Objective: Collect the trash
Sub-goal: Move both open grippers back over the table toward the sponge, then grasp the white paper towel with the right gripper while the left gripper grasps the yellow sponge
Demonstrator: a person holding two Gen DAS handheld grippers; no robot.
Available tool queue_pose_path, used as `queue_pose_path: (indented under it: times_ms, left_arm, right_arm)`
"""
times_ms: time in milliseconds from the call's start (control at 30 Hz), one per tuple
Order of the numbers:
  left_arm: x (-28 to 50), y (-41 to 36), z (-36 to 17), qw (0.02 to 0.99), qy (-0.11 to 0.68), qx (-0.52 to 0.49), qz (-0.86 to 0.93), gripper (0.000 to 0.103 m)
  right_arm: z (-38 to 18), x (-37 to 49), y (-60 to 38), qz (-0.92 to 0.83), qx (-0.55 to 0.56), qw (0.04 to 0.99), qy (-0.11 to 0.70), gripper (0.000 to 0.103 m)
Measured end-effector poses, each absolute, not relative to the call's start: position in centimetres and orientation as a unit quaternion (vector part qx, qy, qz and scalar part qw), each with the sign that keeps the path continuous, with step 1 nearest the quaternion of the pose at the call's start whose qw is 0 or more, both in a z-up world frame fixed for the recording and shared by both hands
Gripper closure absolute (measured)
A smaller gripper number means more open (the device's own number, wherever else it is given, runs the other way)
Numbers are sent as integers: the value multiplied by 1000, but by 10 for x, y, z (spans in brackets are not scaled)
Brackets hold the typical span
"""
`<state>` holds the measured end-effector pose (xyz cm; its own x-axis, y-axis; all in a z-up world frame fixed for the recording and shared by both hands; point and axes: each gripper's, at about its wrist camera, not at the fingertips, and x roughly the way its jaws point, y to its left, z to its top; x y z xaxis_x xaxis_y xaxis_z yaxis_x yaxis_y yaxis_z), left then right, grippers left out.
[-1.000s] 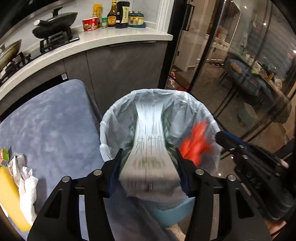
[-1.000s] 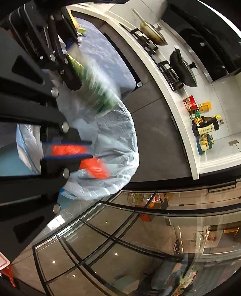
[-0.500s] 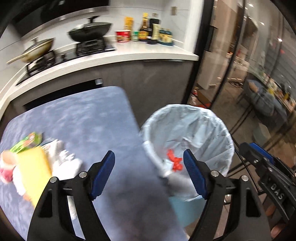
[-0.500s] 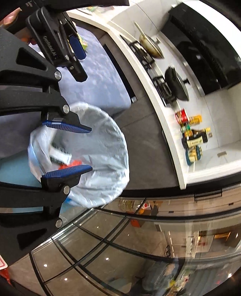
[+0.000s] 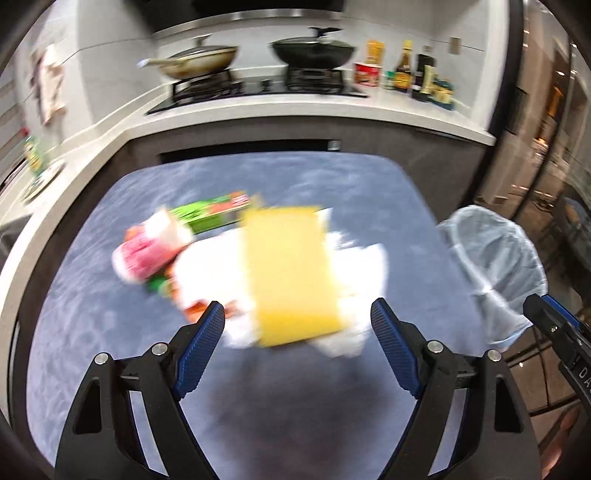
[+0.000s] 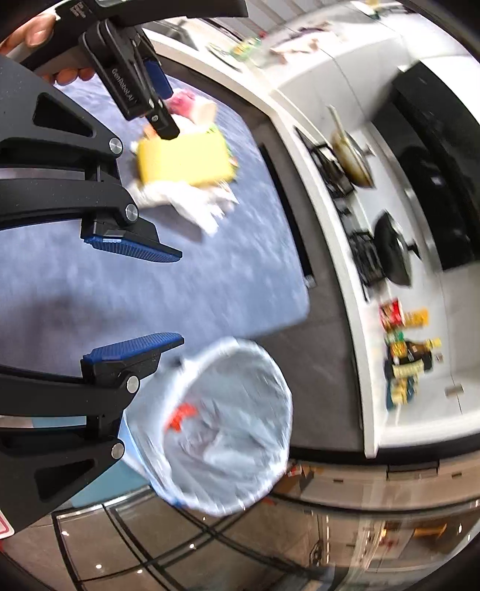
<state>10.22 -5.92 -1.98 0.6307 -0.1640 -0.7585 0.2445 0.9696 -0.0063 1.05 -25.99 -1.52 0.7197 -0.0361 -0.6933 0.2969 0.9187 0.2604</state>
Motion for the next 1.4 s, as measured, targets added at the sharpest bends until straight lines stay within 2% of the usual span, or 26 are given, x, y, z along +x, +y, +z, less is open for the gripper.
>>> queue_pose_path:
  times_ms: [333,667,833,933,1000,1100,1133,1200,1400]
  left_arm:
    - [98,9,-42,894,441,19,-77,26]
    - [105,31,-56,886,458,2,-73,25]
    - [109,28,-60,883,462,2,-77,24]
    - [111,24,-62,882,464,1,-81,24]
    - [111,20,-62,881,465,1,-84,24]
    - [112,12,-63,880,466,-3,-96,23]
    - [113,10,-64,879,467,-5,-99,18]
    - [114,5,-64,878,466,-11,-109,15]
    - [120,-20,-72,860,485,-45,-153,14]
  right_arm:
    - [-42,54,-191,-41,158,904,396,64]
    - [-60,93,-174,-28,170,894,414,64]
    - [-67,105,-170,-26,168,892,419,72]
    - [-72,109,-171,-21,169,888,426,84]
    - [-75,109,-171,-17,169,887,430,97]
    - [-74,102,-174,-19,167,888,427,99]
    - [-72,97,-177,-22,169,890,424,99]
    - [-67,87,-183,-32,168,892,419,99]
    - [-61,53,-202,-54,156,894,417,99]
